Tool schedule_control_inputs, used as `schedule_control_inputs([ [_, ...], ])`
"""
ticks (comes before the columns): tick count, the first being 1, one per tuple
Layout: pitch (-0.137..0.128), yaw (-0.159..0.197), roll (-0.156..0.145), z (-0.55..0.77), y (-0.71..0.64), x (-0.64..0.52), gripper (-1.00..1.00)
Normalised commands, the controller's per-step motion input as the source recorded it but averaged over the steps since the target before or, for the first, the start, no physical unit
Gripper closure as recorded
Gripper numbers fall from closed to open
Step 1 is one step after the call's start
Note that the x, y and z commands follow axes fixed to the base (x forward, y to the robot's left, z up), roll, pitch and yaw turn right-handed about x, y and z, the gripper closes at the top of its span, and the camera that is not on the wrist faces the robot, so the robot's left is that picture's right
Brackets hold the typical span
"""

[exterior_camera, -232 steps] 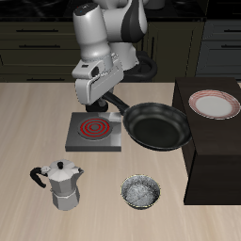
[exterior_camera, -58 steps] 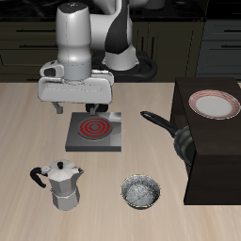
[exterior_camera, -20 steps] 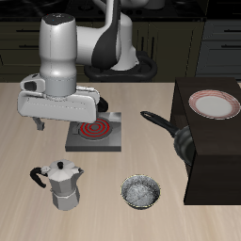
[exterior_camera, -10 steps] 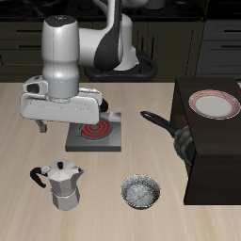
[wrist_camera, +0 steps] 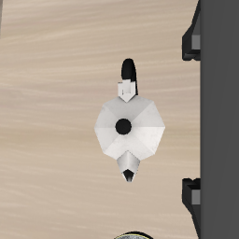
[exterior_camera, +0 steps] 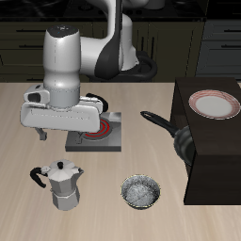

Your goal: Place the frypan on the top layer of the shelf and place the moka pot on the stove

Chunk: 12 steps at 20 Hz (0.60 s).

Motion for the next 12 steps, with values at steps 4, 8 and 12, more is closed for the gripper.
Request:
schedule_control_inputs([
  [4,-0.014,0.038,-0.012,-0.09,0.04,0.13,-1.0],
  [8,-0.038,0.018,0.015,0.0,0.09,0.03,-1.0],
  [12,0.054,-0.017,-0.003,-0.03,0.05,0.1,-1.0],
])
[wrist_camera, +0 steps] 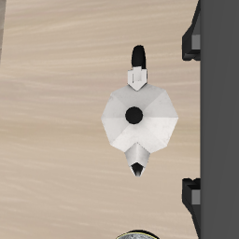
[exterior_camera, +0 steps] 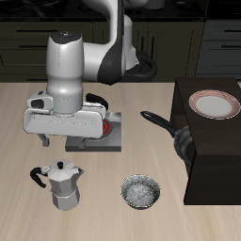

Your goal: Place the frypan on the top layer of the shelf and place the moka pot on the stove

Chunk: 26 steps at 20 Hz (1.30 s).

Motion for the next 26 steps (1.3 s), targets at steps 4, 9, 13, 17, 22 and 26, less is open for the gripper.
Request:
schedule_control_inputs([
  [4,0.003,-0.002,0.0,0.11,0.03,-0.02,-1.0],
  [9,0.005,-0.012,0.004,0.05,0.02,0.08,-1.0],
  [13,0.007,0.02,0.0,-0.03,0.03,0.07,-1.0],
  [17,0.005,0.004,-0.014,-0.02,-0.05,0.07,-1.0],
  [22,0.011,0.001,0.004,-0.11,0.0,0.04,-1.0],
  [26,0.018,0.004,0.008,-0.16,0.06,0.03,-1.0],
])
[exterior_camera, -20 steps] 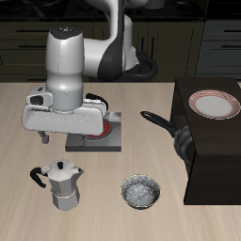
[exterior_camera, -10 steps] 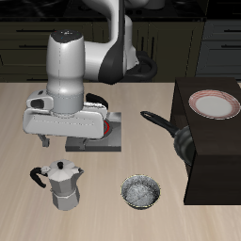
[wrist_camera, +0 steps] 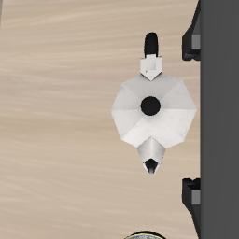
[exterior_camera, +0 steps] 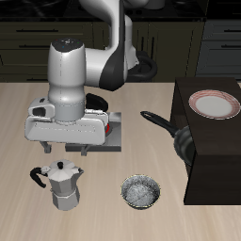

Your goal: Place the frypan on the top layer of the shelf and place the moka pot on the stove

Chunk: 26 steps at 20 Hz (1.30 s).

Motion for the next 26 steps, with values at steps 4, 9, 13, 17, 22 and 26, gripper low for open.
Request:
schedule_control_inputs([
  [4,0.017,-0.002,-0.008,-0.15,-0.03,0.02,-1.0],
  [9,0.018,0.005,-0.025,-0.09,-0.09,0.03,-1.0],
  [13,0.001,-0.015,-0.001,0.01,-0.04,-0.02,-1.0],
  [17,0.013,0.002,-0.004,-0.13,-0.06,-0.01,-1.0],
  [22,0.016,0.0,-0.007,-0.14,-0.02,0.06,-1.0],
  [26,0.005,0.007,0.007,-0.08,0.05,0.02,-1.0],
])
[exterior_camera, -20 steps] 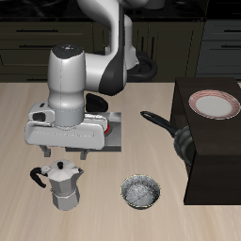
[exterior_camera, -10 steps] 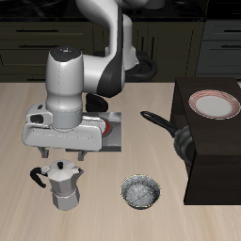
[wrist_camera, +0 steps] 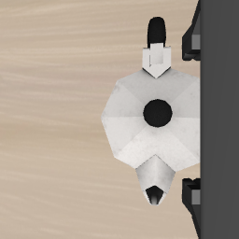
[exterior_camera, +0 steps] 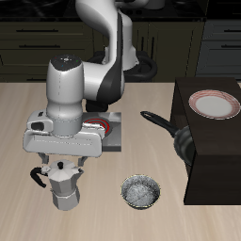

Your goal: Place the frypan on the top layer of the shelf and place the moka pot on the stove

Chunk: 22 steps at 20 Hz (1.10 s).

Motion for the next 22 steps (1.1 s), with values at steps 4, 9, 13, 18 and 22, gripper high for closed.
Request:
schedule_control_inputs([
  [4,0.018,-0.004,0.001,-0.14,-0.04,0.06,-1.0],
  [9,0.024,-0.012,-0.016,-0.18,-0.13,0.01,-1.0],
  [13,0.027,-0.004,0.001,-0.14,-0.07,0.02,-1.0],
  [18,0.014,0.01,-0.004,-0.11,-0.04,-0.01,1.0],
  [22,0.003,0.0,0.0,-0.04,-0.04,-0.01,1.0],
])
